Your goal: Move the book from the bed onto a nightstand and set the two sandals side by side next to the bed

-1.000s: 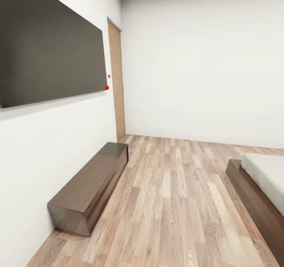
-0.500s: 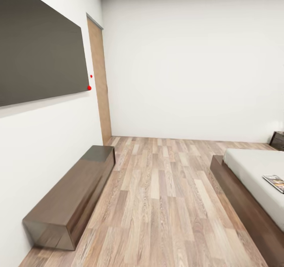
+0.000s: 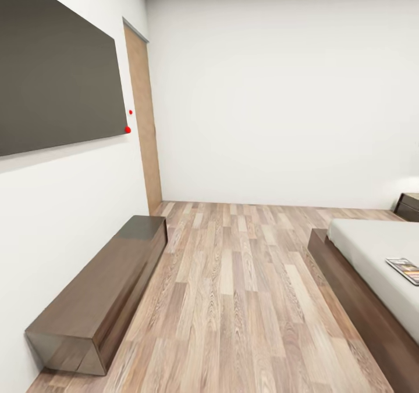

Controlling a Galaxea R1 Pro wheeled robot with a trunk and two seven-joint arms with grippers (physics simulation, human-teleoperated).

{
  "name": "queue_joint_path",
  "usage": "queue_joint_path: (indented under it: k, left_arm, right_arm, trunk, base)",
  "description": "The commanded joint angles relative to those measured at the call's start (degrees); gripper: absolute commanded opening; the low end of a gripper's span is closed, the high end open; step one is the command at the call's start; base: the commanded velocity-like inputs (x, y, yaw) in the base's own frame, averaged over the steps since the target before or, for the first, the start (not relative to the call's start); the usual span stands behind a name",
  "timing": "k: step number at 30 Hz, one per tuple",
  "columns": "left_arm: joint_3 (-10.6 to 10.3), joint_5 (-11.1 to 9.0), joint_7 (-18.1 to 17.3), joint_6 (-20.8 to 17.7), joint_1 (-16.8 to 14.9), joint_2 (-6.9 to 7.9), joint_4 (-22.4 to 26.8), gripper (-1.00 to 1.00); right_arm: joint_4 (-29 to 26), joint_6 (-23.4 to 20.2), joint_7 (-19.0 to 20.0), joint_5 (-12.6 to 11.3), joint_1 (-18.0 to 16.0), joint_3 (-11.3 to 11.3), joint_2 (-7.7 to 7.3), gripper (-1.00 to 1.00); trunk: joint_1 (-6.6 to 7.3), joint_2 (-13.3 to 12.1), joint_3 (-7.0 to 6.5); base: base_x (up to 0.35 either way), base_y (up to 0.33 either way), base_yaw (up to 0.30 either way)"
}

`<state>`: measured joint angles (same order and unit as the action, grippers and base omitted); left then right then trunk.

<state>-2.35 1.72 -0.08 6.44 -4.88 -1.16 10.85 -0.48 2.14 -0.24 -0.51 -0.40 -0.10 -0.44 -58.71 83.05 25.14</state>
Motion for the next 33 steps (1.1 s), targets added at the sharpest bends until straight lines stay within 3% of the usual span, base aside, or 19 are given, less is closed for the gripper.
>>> queue_joint_path:
  k: [1, 17, 33]
  left_arm:
    - [-0.2, 0.2, 0.1, 0.2, 0.0, 0.02, -0.1, 1.0]
    - [-0.1, -0.2, 0.0, 0.5, 0.1, 0.14, -0.4, 1.0]
    - [-0.3, 0.1, 0.0, 2.0, 0.1, 0.04, -0.4, 1.0]
  right_arm:
    - [0.1, 0.2, 0.0, -0.1, 0.0, 0.0, 0.0, 1.0]
    - [0.3, 0.1, -0.1, 0.0, 0.0, 0.2, 0.0, 1.0]
    - [0.2, 0.1, -0.1, 0.5, 0.0, 0.5, -0.69, 1.0]
  trunk:
    - [-0.02, 0.0, 0.06]
    - [-0.02, 0.0, 0.06]
    - [-0.02, 0.0, 0.05]
  base:
    - [0.211, 0.0, -0.005]
    - [0.081, 0.0, -0.001]
    - [0.194, -0.037, -0.012]
